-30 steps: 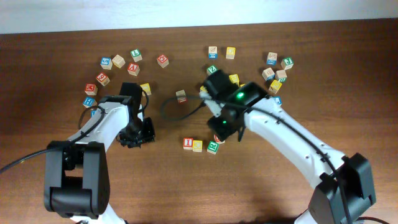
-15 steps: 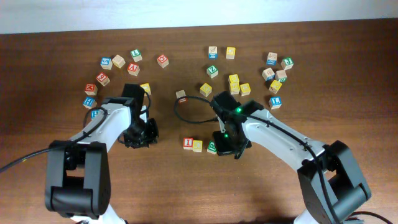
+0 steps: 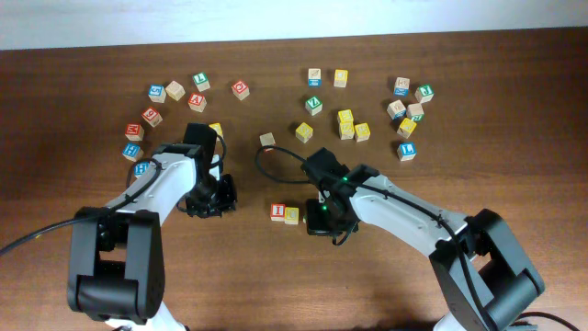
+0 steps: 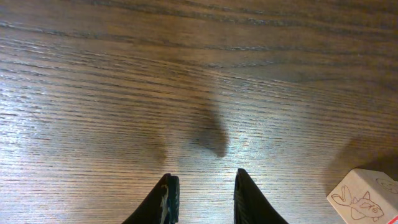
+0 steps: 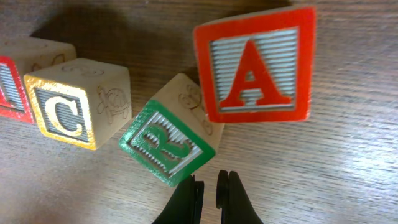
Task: Spell out ICRA
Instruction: 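Lower the R block between the C and A blocks and release, then bring both grippers to opposite ends of the block row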
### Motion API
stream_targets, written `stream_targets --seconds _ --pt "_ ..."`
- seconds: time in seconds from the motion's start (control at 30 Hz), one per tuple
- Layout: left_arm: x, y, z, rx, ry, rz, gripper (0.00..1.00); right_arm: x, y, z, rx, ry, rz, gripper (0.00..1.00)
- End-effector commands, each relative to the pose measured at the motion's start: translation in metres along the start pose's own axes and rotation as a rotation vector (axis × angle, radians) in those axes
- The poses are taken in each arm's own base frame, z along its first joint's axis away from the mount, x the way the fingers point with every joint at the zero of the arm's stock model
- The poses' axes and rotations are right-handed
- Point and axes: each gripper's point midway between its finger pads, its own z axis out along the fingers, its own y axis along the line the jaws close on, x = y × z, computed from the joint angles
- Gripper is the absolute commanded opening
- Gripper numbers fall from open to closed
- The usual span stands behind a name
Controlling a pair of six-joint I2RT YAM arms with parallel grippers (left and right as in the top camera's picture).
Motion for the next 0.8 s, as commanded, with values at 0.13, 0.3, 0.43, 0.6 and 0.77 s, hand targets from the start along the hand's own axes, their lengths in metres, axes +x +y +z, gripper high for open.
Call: stream_targets --seconds 0.13,0.3,0.43,0.6,0.77 --pt "0.004 0.0 0.005 0.004 0.019 0.006 0.23 0.001 0.016 0.002 -0.08 0.011 0.0 0.04" --pt "0.004 0.0 0.005 0.004 0.02 0.007 0.24 -0.002 0.018 0.001 -0.088 0.001 -0.002 0.04" --pt "0.004 0.0 0.005 0.004 0.02 0.007 0.24 -0.009 0.031 -0.011 -0.127 -0.015 -0.066 0.04" --pt "0.005 0.0 0.005 0.003 0.024 0.009 0.1 -0.035 0.016 -0.055 -0.069 -0.034 -0.102 0.04" --pt "0.01 -0.014 0.008 0.002 0.025 0.057 0.02 -0.082 -0.006 -0.064 -0.045 -0.175 -0.131 0.04"
